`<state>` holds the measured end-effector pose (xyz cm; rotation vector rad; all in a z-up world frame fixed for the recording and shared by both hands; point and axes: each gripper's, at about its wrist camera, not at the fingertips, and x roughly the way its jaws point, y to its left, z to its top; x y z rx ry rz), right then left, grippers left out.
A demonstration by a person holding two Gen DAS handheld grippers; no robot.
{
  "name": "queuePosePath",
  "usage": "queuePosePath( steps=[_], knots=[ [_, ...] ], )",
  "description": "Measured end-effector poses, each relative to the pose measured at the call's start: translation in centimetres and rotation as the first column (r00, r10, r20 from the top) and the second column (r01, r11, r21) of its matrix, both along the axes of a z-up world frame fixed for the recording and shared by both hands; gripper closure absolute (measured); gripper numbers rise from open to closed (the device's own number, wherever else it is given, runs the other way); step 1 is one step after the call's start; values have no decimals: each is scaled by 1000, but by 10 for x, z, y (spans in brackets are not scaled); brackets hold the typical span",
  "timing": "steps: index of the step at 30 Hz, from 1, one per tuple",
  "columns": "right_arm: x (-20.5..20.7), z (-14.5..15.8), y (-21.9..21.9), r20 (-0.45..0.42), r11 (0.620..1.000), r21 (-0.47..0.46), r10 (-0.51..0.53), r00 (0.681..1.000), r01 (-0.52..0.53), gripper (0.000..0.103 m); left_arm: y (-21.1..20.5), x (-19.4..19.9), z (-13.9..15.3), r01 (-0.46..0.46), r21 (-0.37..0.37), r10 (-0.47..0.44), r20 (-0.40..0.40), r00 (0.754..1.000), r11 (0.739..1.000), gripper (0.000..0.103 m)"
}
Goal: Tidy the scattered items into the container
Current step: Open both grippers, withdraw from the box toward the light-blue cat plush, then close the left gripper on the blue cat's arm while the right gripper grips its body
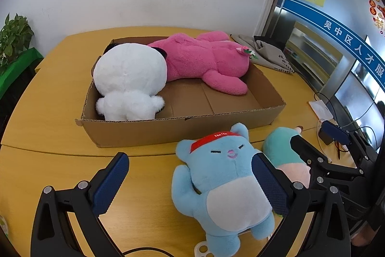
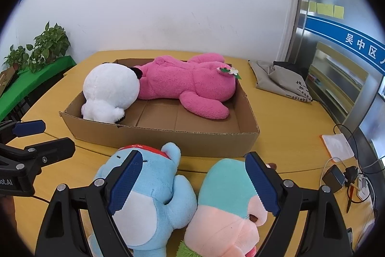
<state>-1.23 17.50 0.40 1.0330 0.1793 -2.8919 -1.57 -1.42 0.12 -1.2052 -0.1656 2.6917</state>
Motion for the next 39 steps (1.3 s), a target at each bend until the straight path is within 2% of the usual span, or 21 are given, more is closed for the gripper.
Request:
queuePosePath(
  steps=[5, 10, 11, 14, 15, 16, 18, 19, 21, 26, 32, 36, 39],
  knots=[
    [-3, -17, 11, 54, 1000, -8, 8, 998, -8, 15, -17, -4, -26, 11, 47, -14, 53, 998, 999, 0],
    [-5, -40, 20, 117, 1000, -8, -7, 993, 8, 15, -28, -18, -71, 19, 100, -36, 172, 984, 995, 4],
    [-5, -44, 21, 129, 1000, -8, -8, 992, 9, 15, -28, -21, -80, 22, 109, -43, 198, 979, 994, 10],
    [-6, -51, 21, 145, 1000, 1, -9, 989, 9, 15, -27, -29, -106, 27, 135, -65, 284, 957, 990, 36],
    [-6, -52, 21, 147, 1000, 3, -10, 989, 10, 15, -26, -30, -112, 37, 146, -80, 302, 950, 989, 39],
    [-7, -53, 20, 150, 1000, 5, -11, 989, 10, 15, -24, -30, -116, 48, 155, -95, 309, 946, 987, 41],
    [-8, -54, 19, 154, 1000, 9, -9, 988, 7, 15, -20, -31, -120, 63, 157, -111, 323, 940, 986, 62],
    [-9, -55, 18, 157, 1000, 12, -8, 988, 6, 15, -19, -31, -120, 72, 170, -125, 325, 937, 983, 68],
    [-10, -56, 16, 162, 1000, 14, -10, 987, 8, 15, -17, -31, -118, 80, 166, -132, 329, 935, 983, 76],
    [-12, -59, 8, 173, 1000, 20, 6, 985, -10, 15, -23, -29, -113, 92, 145, -137, 336, 932, 985, 80],
    [-14, -63, -4, 192, 999, 8, 29, 981, -31, 15, -52, -29, -103, 58, 96, -86, 317, 944, 994, 80],
    [-16, -71, -23, 226, 995, -22, 102, 969, -99, 15, -54, -29, -103, 57, 89, -82, 317, 945, 994, 80],
    [-21, -89, -32, 283, 992, -45, 122, 951, -114, 18, -52, -31, -104, 65, 79, -87, 316, 945, 995, 80]
  ],
)
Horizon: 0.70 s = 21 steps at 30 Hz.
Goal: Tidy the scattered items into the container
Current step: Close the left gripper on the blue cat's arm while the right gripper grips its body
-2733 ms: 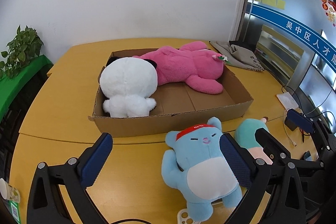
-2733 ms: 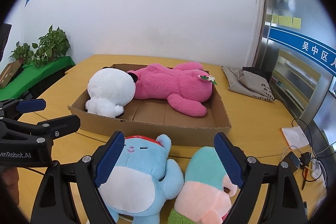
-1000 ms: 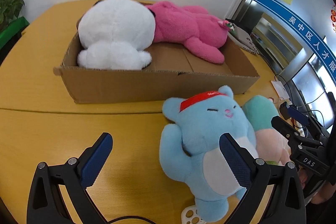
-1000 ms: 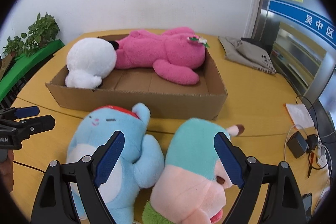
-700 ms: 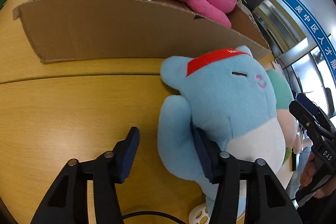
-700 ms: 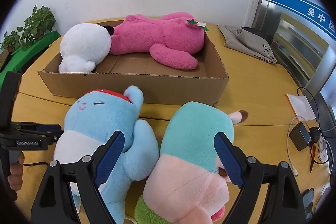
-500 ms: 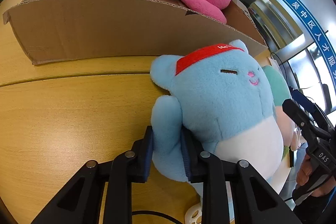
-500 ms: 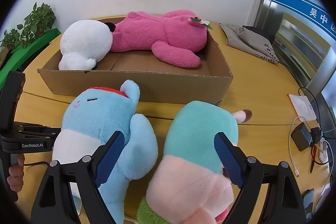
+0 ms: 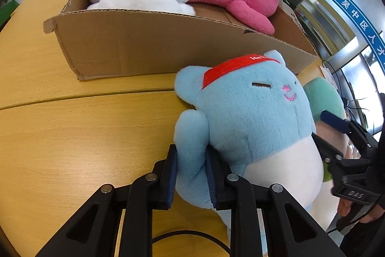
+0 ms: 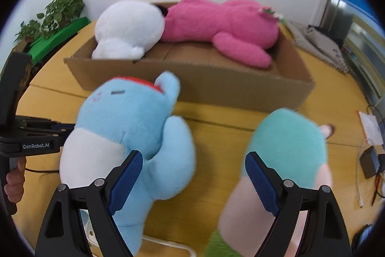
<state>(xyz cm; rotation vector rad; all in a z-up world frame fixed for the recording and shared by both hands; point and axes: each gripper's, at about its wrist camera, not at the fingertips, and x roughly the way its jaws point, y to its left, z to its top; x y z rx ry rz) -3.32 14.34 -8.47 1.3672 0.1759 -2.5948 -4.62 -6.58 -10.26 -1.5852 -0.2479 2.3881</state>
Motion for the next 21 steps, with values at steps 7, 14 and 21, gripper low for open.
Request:
queuePosePath(
  steps=[7, 14, 21],
  knots=[
    [-7, -13, -8, 32, 998, -42, 48, 998, -47, 78, 4, 4, 5, 5, 5, -4, -30, 1000, 1000, 83],
    [-2, -10, -5, -2, 996, -75, 42, 999, -42, 89, 1, 16, 25, 4, 10, -3, -87, 996, 1000, 85],
    [3, 24, -3, -111, 988, -130, 74, 991, -88, 103, 24, 25, 78, 90, 4, -87, -220, 972, 996, 88]
  ],
)
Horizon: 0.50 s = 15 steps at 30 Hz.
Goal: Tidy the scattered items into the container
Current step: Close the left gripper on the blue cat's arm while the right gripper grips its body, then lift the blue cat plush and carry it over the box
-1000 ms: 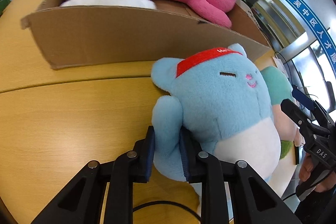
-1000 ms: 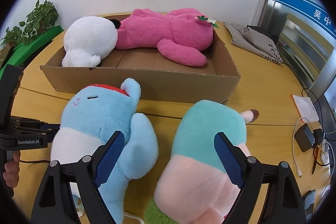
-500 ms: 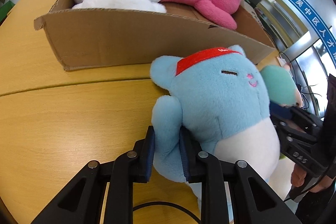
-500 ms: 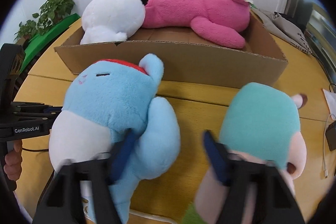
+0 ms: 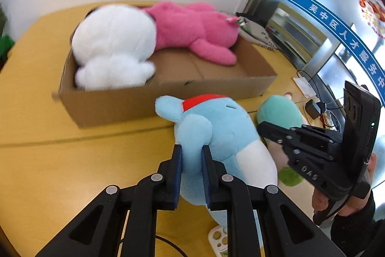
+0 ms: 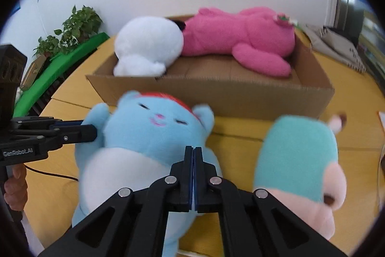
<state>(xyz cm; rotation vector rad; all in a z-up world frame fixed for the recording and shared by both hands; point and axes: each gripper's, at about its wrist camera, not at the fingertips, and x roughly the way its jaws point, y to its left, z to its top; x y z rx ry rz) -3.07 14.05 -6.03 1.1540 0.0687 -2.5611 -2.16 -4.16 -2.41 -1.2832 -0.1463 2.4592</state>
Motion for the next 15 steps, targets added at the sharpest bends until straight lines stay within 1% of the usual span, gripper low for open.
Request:
queuePosePath(
  steps=[2, 4, 6, 7, 8, 10, 11, 12, 13, 15],
  knots=[
    [-5, 3, -1, -2, 1000, 7, -5, 1000, 5, 103, 4, -9, 0, 2, -41, -2, 4, 1000, 999, 88],
    [-11, -4, 6, 32, 999, 1, -33, 999, 33, 102, -2, -18, -11, -17, -63, 20, 45, 999, 998, 88],
    [-16, -17, 15, 98, 998, -27, -45, 994, 48, 92, -12, -25, -24, -32, -79, 39, 82, 996, 996, 88],
    [-17, -23, 19, 126, 998, -36, -49, 991, 54, 74, -19, -26, -31, -38, -83, 46, 100, 994, 996, 88],
    [-17, -28, 21, 143, 998, -41, -47, 989, 53, 64, -27, -28, -37, -43, -80, 52, 119, 991, 996, 88],
    [-16, -32, 17, 150, 999, -28, -30, 988, 35, 59, -39, -29, -48, -61, -69, 70, 145, 987, 996, 88],
    [-16, -33, 13, 155, 1000, -20, -19, 988, 22, 53, -43, -29, -51, -67, -69, 77, 149, 986, 995, 88],
    [-17, -34, 8, 163, 1000, -13, -7, 987, 10, 50, -45, -29, -53, -72, -76, 82, 150, 985, 995, 88],
    [-19, -37, 1, 169, 1000, 5, 6, 986, -7, 48, -45, -29, -54, -76, -82, 87, 148, 985, 994, 88],
    [-21, -41, -11, 177, 998, 44, 24, 984, -32, 48, -46, -29, -55, -83, -84, 95, 144, 985, 993, 88]
  ],
)
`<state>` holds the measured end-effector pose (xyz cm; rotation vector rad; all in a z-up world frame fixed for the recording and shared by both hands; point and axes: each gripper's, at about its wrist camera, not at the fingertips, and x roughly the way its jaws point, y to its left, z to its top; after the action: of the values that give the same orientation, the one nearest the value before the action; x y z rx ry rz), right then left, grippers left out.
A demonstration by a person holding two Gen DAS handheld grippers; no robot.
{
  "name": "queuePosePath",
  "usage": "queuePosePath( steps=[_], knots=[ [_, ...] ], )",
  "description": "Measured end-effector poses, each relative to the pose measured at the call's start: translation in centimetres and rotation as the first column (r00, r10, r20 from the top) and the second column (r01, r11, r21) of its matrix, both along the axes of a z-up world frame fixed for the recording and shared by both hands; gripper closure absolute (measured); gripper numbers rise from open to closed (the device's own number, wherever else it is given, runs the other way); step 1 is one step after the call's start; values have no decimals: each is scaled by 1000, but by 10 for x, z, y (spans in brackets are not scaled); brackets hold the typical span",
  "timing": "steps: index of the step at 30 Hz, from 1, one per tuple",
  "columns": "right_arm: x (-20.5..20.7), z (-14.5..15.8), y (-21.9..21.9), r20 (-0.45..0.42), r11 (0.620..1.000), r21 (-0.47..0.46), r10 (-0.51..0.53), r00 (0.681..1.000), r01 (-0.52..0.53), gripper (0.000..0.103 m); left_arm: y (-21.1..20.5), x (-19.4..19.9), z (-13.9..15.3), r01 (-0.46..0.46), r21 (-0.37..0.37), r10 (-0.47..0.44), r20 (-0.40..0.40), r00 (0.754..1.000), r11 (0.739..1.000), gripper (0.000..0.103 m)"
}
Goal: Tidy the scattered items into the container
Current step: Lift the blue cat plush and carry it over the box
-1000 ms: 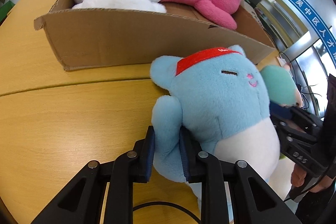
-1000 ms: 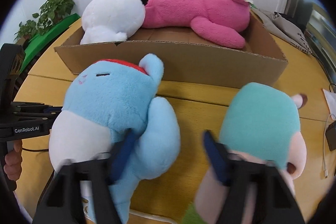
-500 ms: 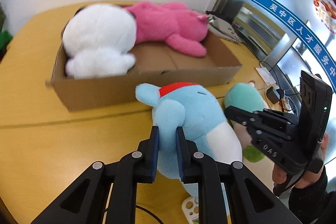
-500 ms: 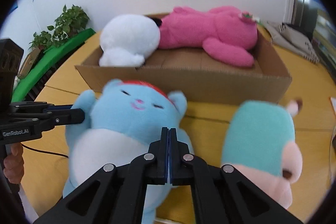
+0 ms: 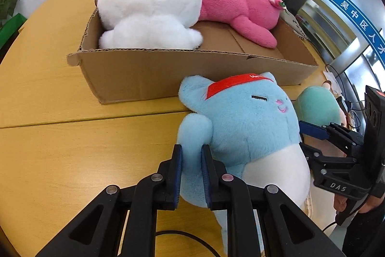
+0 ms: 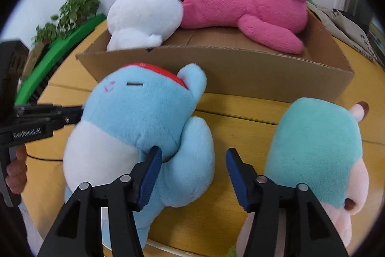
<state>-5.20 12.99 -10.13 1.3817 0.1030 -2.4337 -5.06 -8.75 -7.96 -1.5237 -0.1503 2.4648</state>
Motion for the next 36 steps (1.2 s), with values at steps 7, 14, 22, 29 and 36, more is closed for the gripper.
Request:
queuePosePath(
  steps=[7, 14, 22, 29, 36],
  knots=[
    [-18, -24, -8, 113, 997, -39, 66, 991, -61, 55, 0, 2, -10, -2, -4, 2, -2, 1000, 1000, 88],
    [-15, -28, -7, 127, 989, -134, 75, 989, -58, 82, 5, 6, -13, -1, -6, 1, -23, 1000, 1000, 89],
    [0, 16, 10, -25, 989, -149, 9, 1000, -12, 85, 18, 20, 41, 20, 60, -11, -153, 988, 998, 90],
    [-26, 106, 24, -249, 994, -113, -17, 968, -12, 85, 48, -20, 118, 37, 52, -19, -321, 947, 998, 90],
    [-111, 158, 42, -352, 994, -100, -69, 933, 36, 85, 83, -115, 143, 4, 20, 4, -358, 934, 1000, 90]
  ],
)
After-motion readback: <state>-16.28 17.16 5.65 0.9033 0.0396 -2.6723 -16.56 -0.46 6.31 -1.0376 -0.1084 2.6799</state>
